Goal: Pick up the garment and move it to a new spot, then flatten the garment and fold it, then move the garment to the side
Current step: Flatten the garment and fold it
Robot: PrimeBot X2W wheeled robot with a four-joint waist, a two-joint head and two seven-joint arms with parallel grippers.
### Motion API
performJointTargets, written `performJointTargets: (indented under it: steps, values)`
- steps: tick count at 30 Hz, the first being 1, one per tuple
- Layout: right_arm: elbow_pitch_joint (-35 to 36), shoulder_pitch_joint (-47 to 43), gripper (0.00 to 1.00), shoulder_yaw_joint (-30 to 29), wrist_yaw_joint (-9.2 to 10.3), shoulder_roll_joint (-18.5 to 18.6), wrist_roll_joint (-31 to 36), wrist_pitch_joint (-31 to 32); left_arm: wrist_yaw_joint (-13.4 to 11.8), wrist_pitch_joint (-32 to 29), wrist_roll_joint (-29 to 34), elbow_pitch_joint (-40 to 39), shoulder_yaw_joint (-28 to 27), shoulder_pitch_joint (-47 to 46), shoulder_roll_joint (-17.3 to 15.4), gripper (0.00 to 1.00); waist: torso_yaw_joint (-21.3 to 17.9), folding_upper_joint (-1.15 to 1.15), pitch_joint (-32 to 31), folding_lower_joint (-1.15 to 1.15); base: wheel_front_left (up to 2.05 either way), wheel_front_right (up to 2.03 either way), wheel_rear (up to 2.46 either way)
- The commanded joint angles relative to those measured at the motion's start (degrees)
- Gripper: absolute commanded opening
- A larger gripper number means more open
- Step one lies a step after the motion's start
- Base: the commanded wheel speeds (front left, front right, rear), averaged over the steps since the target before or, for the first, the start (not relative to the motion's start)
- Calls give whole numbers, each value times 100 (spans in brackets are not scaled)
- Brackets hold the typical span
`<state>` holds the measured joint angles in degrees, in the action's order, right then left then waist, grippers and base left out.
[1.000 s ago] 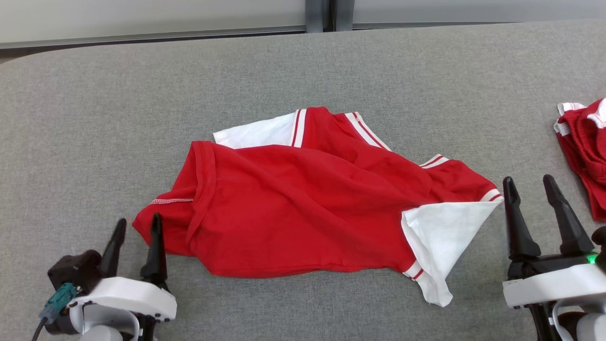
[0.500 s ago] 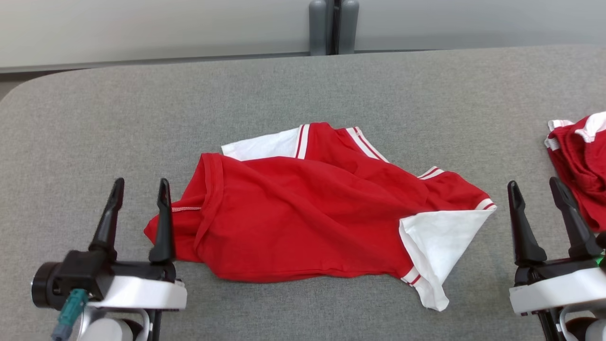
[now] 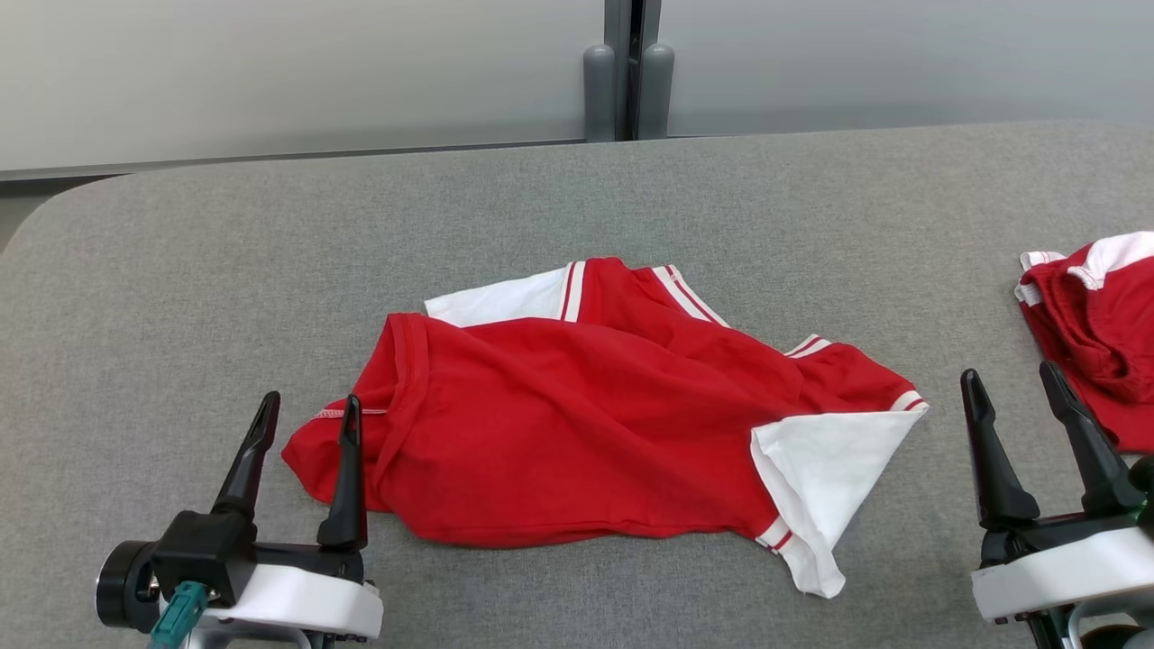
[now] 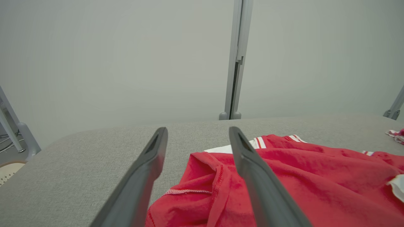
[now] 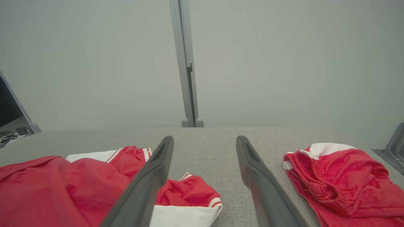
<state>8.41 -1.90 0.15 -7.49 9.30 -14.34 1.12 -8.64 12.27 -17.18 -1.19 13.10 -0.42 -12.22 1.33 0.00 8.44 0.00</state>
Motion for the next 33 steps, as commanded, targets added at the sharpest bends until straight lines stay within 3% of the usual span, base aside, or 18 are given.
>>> performJointTargets:
  steps: [1,7,14,20,21,23,24,27,33]
  values:
    - [22,-36,100,-17,0,42,-24,24,-31,-7,-20,-4,-3,16,-23,100,-2,0,-12,0,0,0,0]
    - [20,-45,100,-16,0,5,-34,37,-34,-92,-49,13,37,46,-55,100,-26,0,-59,0,0,0,0]
    - [4,22,100,57,0,-50,-26,27,286,-847,-452,644,235,-126,-3,100,-55,0,8,0,0,0,0]
    - [-61,95,100,96,0,-61,-69,-42,539,-902,-693,1530,270,-451,75,100,-122,0,130,0,0,0,0]
    - [-72,97,100,94,0,-62,-78,-51,568,-860,-707,1642,265,-521,86,91,-133,0,145,0,0,0,0]
    - [-93,111,100,81,0,-61,-82,-65,649,-791,-763,1859,248,-627,99,14,-147,0,164,0,0,0,0]
    - [-98,121,100,81,0,-61,-88,-68,666,-755,-783,1943,233,-673,93,0,-157,0,176,0,0,0,0]
    - [-112,131,100,54,0,-69,-93,-86,755,-612,-821,2099,200,-802,74,0,-163,0,200,0,0,0,0]
    - [-125,96,100,-37,0,-71,-112,-116,700,-273,-804,1805,107,-763,19,0,-119,0,211,0,0,0,0]
